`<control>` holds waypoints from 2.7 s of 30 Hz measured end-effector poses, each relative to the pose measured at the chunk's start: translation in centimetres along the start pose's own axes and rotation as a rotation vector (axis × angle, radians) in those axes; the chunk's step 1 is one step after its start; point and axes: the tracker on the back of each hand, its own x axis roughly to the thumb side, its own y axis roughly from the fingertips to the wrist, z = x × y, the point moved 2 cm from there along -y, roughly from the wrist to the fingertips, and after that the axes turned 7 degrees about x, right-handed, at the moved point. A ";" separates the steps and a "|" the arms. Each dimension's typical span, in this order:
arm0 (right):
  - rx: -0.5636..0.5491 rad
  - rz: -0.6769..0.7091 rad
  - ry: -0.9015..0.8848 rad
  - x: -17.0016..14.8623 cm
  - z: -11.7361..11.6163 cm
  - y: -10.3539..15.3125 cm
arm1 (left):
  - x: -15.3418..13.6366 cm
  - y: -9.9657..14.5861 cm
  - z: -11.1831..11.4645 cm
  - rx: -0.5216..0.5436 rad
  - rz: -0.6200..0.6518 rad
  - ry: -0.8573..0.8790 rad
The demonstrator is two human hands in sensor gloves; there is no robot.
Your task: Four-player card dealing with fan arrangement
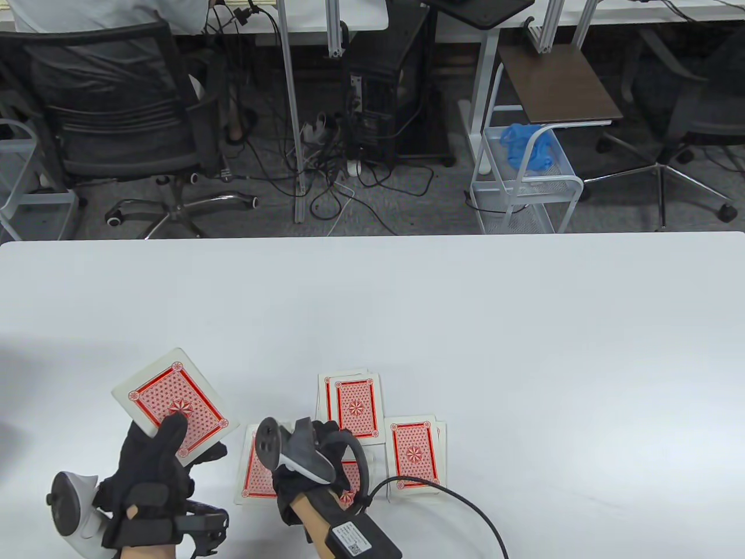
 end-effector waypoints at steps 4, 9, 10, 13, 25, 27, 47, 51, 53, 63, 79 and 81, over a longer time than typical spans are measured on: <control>-0.071 0.073 -0.127 -1.2 2.8 1.3 | -0.4 0.0 -0.1 0.029 -0.012 -0.074; -0.378 0.254 -0.611 -5.1 7.2 5.2 | -1.4 0.1 1.5 -0.013 -0.051 -0.200; -0.450 0.303 -0.738 -6.2 7.8 6.4 | -1.9 0.1 2.2 -0.047 -0.059 -0.235; -0.463 0.378 -0.793 -7.5 8.1 8.4 | -3.4 0.5 4.5 -0.176 -0.112 -0.271; -0.705 0.333 -0.561 -8.9 7.9 11.0 | -6.2 1.3 7.0 -0.343 -0.240 -0.131; -0.700 0.363 -0.632 -9.3 8.0 10.9 | -6.4 1.2 7.0 -0.375 -0.259 -0.061; -0.084 -0.159 -0.319 -14.6 3.8 -2.8 | -3.0 -0.2 3.1 -0.149 -0.091 -0.269; -0.051 -0.274 0.028 -13.7 1.8 -3.9 | -3.4 -0.2 3.3 -0.164 -0.112 -0.252; -0.099 -0.258 0.048 -13.3 2.3 -3.6 | -3.6 -0.4 3.3 -0.172 -0.125 -0.244; -0.623 0.409 -0.808 -10.1 8.8 7.9 | -5.7 0.7 5.7 -0.260 -0.207 -0.215; -0.676 0.385 -0.708 -12.6 7.0 11.8 | -7.8 2.1 9.5 -0.519 -0.281 -0.019; -0.619 0.422 -0.778 -13.5 6.8 11.3 | -8.1 2.1 9.4 -0.520 -0.290 -0.026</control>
